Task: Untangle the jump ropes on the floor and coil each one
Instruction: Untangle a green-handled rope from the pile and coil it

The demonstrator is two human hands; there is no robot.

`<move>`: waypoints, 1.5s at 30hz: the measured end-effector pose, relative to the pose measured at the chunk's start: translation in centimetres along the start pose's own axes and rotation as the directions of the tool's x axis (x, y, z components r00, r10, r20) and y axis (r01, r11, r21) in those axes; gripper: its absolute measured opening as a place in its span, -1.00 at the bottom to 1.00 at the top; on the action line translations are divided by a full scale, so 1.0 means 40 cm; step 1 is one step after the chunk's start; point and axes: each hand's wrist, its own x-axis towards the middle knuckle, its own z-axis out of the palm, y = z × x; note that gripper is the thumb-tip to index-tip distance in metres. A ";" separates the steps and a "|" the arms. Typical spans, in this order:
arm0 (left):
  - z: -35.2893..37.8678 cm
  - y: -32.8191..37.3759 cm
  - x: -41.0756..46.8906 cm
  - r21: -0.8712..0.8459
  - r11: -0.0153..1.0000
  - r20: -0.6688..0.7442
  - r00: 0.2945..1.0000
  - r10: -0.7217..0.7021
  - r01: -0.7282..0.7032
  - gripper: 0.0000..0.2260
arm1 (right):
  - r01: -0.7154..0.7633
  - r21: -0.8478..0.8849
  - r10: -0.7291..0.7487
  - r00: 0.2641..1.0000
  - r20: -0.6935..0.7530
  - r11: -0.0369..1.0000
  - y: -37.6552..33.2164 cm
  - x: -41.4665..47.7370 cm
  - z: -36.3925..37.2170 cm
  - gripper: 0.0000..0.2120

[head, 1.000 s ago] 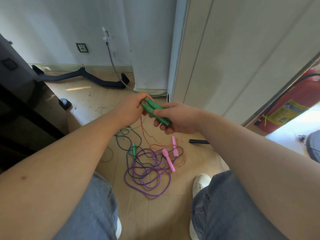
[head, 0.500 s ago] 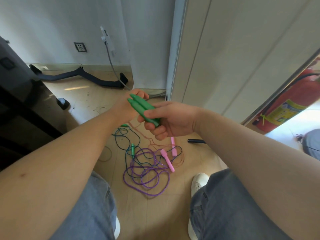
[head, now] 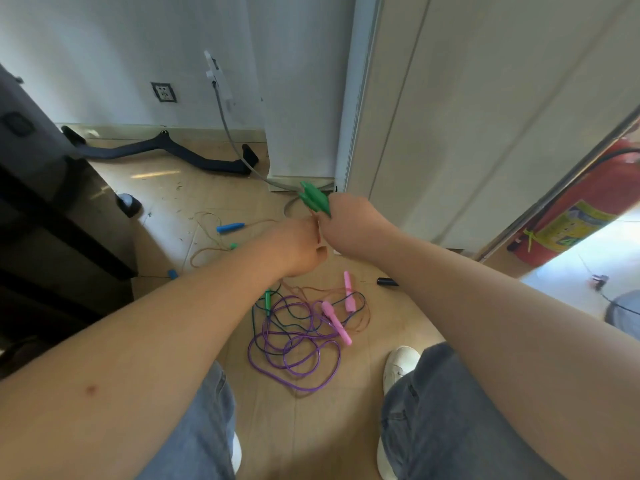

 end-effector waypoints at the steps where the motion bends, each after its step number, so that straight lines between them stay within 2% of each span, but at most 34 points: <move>1: -0.001 0.004 -0.003 0.045 0.999 -0.019 1.000 0.024 -0.023 -0.65 | 0.003 -0.056 -0.003 1.000 -0.003 0.998 0.008 0.001 0.006 -0.88; 4: -0.016 0.009 -0.015 0.105 0.988 -0.019 0.993 0.119 -0.116 -0.74 | 0.018 -0.199 -0.018 1.000 0.001 0.980 0.032 0.002 0.025 -0.96; 7: -0.042 0.013 -0.027 0.122 0.963 -0.045 0.968 0.246 -0.239 -0.81 | 0.090 -0.340 -0.068 0.995 0.077 0.936 0.047 -0.002 0.039 -0.86; 12: -0.105 -0.048 -0.046 0.094 0.922 -0.177 0.905 0.388 -0.376 -0.80 | 0.293 -0.365 -0.201 0.942 0.268 0.884 0.055 -0.022 0.033 -0.79; 15: -0.122 -0.096 -0.056 -0.111 0.931 -0.275 0.911 0.307 -0.347 -0.74 | 0.423 -0.261 -0.341 0.888 0.308 0.868 0.048 -0.040 0.040 -0.76; 18: -0.112 -0.134 -0.055 -0.300 0.923 -0.302 0.941 0.150 -0.243 -0.65 | 0.532 -0.113 -0.507 0.841 0.189 0.839 0.041 -0.041 0.042 -0.80; 21: -0.094 -0.148 -0.055 -0.458 0.884 -0.189 0.982 0.007 -0.095 -0.58 | 0.566 -0.049 -0.558 0.821 0.120 0.823 0.028 -0.051 0.042 -0.79; 24: -0.067 -0.138 -0.051 -0.601 0.797 -0.002 0.998 -0.070 0.055 -0.66 | 0.526 0.007 -0.526 0.849 0.045 0.850 0.018 -0.061 0.047 -0.71; 26: -0.052 -0.120 -0.041 -0.561 0.819 0.026 0.992 -0.127 0.120 -0.69 | 0.470 0.050 -0.467 0.882 -0.064 0.881 0.014 -0.058 0.042 -0.76; 29: -0.042 -0.096 -0.032 -0.539 0.839 -0.098 0.985 -0.145 0.070 -0.57 | 0.282 0.059 -0.268 0.948 -0.173 0.958 0.016 -0.038 0.028 -0.82; 32: -0.032 -0.088 -0.032 -0.415 0.908 -0.141 0.990 -0.003 -0.056 -0.57 | 0.053 0.013 -0.050 0.988 -0.146 0.999 0.047 -0.004 0.021 -0.78; 34: -0.030 -0.080 -0.036 -0.340 0.929 -0.102 0.988 0.120 -0.148 -0.62 | -0.033 -0.159 0.023 0.997 -0.069 0.987 0.075 0.011 0.023 -0.84; 36: -0.036 -0.069 -0.041 -0.246 0.941 -0.078 0.973 0.218 -0.231 -0.66 | -0.011 -0.354 0.036 0.997 0.065 0.935 0.082 0.009 0.032 -0.90; 38: -0.049 -0.068 -0.043 -0.130 0.946 -0.131 0.951 0.279 -0.296 -0.64 | 0.066 -0.426 0.012 0.984 0.178 0.902 0.071 -0.003 0.047 -0.88; 42: -0.077 -0.102 -0.039 -0.038 0.955 -0.294 0.916 0.271 -0.295 -0.44 | 0.306 -0.321 -0.221 0.936 0.273 0.896 0.035 -0.035 0.058 -0.82; 45: -0.078 -0.134 -0.032 -0.151 0.966 -0.307 0.939 0.155 -0.209 -0.39 | 0.454 -0.159 -0.391 0.865 0.315 0.877 0.018 -0.051 0.038 -0.80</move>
